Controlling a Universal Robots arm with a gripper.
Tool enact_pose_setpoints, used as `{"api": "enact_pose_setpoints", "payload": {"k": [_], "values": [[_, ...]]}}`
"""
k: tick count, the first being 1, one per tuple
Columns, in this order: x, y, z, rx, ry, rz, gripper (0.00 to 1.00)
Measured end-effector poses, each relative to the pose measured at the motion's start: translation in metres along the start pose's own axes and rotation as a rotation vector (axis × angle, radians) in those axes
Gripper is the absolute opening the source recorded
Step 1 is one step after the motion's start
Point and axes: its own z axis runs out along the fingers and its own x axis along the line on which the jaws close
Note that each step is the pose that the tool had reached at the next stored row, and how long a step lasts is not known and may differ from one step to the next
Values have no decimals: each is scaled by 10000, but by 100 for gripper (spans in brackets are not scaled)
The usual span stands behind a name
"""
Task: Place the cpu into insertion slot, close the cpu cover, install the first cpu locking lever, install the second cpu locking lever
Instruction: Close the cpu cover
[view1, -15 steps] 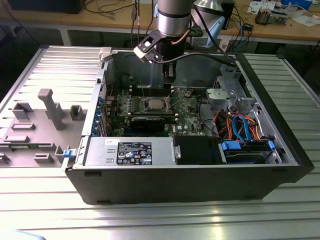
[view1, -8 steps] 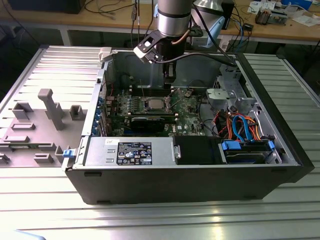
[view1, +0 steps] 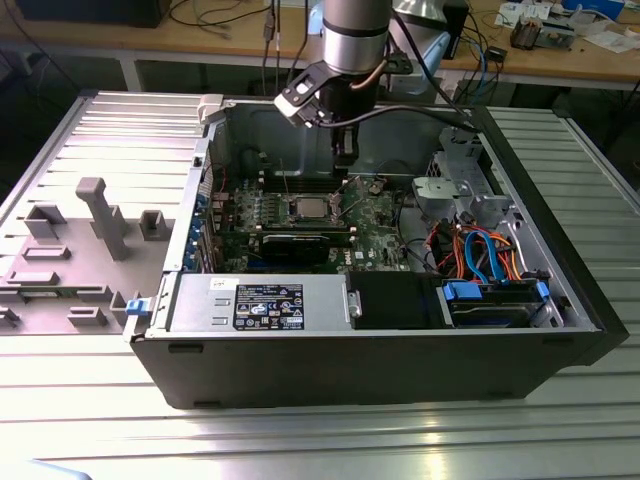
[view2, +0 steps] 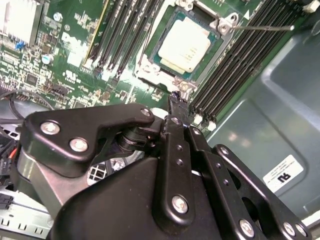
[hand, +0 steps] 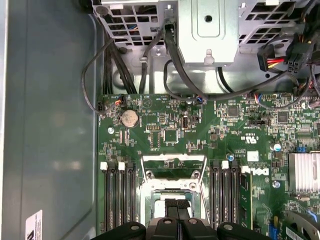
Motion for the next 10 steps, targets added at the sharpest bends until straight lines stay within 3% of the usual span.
{"api": "enact_pose_setpoints", "payload": {"k": [4,10], "values": [[-1,76,15,3,1,-150,11],[-1,85,18,3,4,-223,11]]}}
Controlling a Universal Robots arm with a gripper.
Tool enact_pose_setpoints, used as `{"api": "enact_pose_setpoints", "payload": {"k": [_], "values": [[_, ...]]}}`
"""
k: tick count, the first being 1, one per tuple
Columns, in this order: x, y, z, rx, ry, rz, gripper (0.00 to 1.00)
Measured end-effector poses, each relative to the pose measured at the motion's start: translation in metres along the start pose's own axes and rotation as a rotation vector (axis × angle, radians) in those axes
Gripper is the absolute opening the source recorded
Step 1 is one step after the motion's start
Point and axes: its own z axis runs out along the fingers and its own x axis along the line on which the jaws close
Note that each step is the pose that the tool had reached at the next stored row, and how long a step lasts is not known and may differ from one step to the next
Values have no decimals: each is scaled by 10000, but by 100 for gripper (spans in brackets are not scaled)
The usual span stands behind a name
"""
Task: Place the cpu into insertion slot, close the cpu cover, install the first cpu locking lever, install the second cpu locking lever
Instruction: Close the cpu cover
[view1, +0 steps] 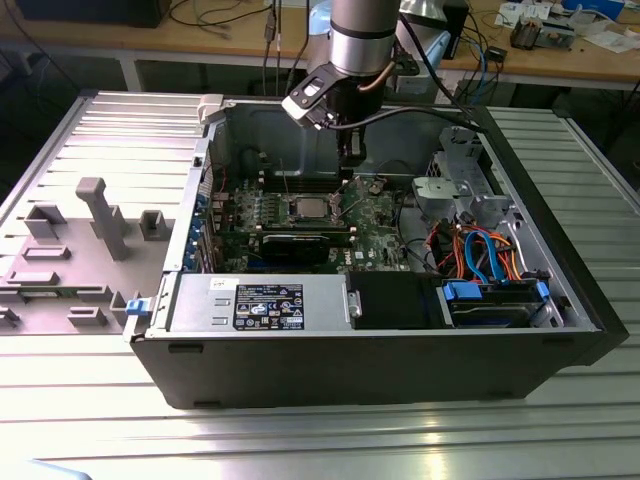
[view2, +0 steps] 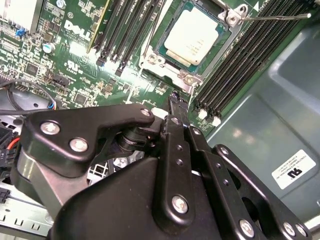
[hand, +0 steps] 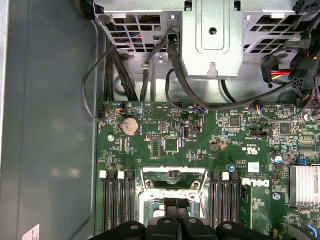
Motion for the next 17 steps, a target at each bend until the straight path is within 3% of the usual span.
{"api": "enact_pose_setpoints", "payload": {"k": [6,13,17], "values": [[0,13,1,3,1,-3,11],[-5,219,16,28,1,-23,11],[-8,374,42,31,4,-148,11]]}}
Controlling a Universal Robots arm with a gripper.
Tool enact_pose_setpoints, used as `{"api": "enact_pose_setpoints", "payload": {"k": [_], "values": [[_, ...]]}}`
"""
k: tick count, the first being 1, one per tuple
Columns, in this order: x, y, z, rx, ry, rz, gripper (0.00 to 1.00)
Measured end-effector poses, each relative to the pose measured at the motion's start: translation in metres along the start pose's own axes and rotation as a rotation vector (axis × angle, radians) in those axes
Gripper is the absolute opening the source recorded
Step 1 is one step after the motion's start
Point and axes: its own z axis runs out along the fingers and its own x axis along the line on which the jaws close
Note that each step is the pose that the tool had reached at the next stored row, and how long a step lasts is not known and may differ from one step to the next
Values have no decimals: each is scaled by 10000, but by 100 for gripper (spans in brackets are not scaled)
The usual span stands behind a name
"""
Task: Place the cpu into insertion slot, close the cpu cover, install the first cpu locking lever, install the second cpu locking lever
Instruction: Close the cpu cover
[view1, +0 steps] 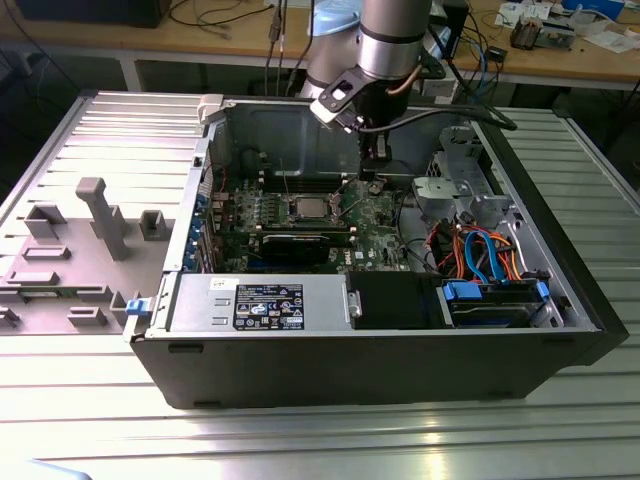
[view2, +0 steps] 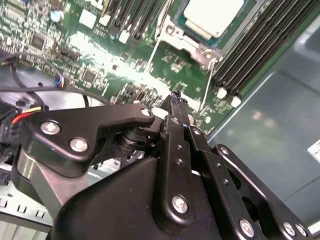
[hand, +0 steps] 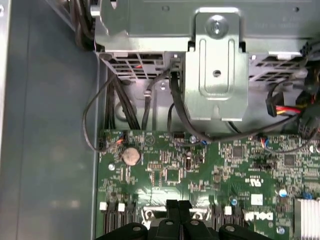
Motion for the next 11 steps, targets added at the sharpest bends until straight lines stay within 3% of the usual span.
{"api": "enact_pose_setpoints", "payload": {"k": [6,11], "values": [[-4,95,74,4,-18,-107,11],[-6,111,152,14,-18,-105,11]]}}
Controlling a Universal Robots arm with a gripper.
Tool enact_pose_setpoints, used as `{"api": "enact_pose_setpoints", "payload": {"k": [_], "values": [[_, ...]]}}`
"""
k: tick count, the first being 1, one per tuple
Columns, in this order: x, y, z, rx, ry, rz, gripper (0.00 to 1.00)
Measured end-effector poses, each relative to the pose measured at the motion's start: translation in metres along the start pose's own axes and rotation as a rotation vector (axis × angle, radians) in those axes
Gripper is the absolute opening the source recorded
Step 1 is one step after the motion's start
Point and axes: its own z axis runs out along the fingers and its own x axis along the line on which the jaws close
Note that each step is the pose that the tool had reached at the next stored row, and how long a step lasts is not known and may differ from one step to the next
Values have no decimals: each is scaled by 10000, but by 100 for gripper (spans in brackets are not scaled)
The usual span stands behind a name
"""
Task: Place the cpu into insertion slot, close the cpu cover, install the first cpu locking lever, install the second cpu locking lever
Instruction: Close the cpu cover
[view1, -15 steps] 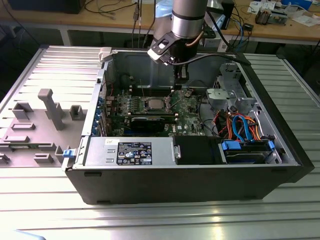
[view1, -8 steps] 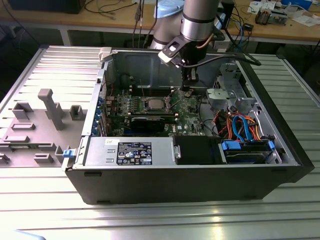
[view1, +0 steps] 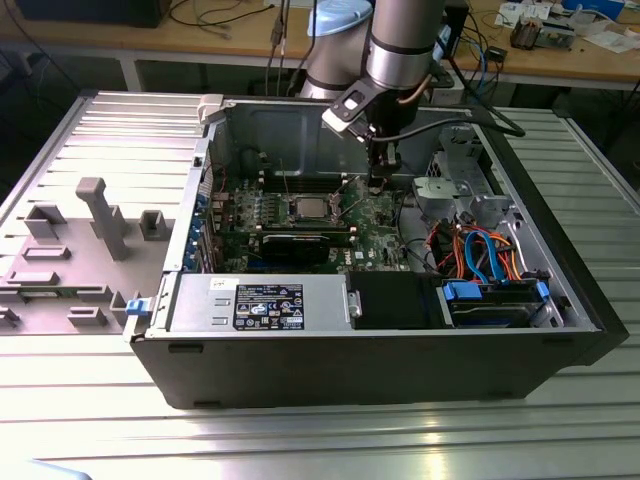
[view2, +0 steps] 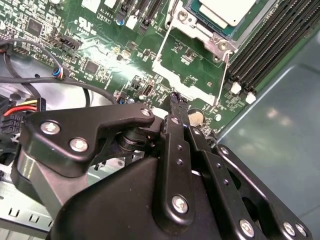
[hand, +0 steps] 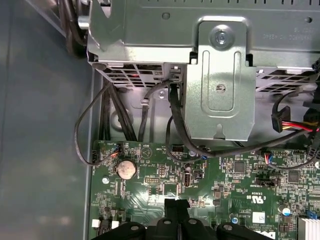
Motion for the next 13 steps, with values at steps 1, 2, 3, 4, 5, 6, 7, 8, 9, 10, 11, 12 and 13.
{"api": "enact_pose_setpoints", "payload": {"k": [1,2,3,4,5,6,7,8,9,10,11,12,13], "values": [[0,-1,18,1,1,-1,11],[0,-4,19,1,-2,-2,11],[0,-10,20,1,-3,-3,11],[0,-15,21,1,-1,-2,11],[1,-21,22,1,0,-3,11],[1,-30,22,1,0,-4,11],[1,-37,22,1,1,-4,11],[2,-43,22,0,1,-3,11],[2,-45,22,0,1,-3,11],[2,-45,22,1,0,-5,11],[2,-45,22,1,1,-6,11],[2,-46,22,1,1,-4,11],[2,-48,21,1,0,-3,11]]}}
